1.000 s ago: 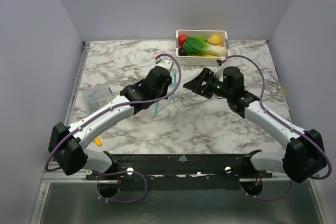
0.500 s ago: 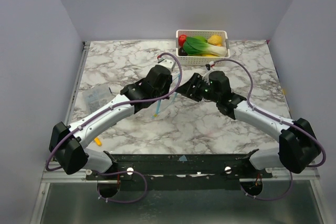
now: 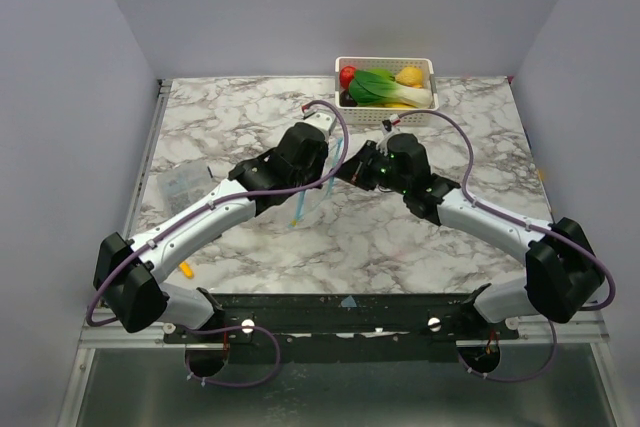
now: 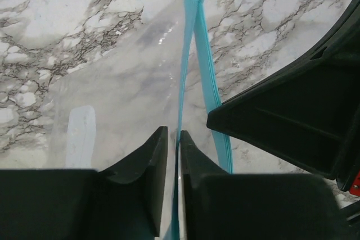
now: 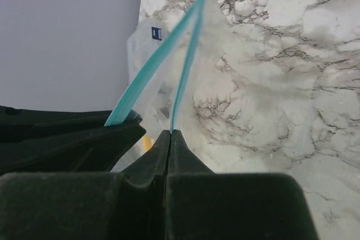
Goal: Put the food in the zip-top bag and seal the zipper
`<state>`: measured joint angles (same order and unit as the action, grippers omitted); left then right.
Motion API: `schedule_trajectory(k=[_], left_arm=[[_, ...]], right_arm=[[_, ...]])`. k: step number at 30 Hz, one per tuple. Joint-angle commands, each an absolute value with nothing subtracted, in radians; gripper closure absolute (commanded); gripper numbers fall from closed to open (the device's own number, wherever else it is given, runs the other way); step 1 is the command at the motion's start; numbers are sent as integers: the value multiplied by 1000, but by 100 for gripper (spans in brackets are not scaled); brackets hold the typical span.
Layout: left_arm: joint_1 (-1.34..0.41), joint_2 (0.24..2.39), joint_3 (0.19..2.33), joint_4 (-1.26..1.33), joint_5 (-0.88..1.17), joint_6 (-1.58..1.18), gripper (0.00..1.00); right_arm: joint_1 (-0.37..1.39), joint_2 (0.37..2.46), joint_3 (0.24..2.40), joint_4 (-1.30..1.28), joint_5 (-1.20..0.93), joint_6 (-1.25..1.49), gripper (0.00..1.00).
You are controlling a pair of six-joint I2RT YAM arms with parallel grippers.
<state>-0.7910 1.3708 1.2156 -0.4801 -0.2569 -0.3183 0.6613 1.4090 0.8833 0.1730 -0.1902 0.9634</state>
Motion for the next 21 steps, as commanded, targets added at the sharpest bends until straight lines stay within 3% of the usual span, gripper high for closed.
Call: schedule_trajectory(k=[1,5,6,13,21], left_arm=[[-785,1348,1252,-497,-276,-266,71],[-785,1376,1298,-560,-316,-222,44],[-783,1394,1334,-602,-328,-214,41],[-800,1472,1492,-785,-379,-209,39],[-854,1500,1443,-755,-442,-170,45]], right_arm=[[678,1406,917,187,-144,966,100],[678,1395,923,163,-128,971,100],[680,1391,926,161,-125,971,100],[688,1374,939,133,-89,985,100],[710,1395,982,98,-39,1002,100]])
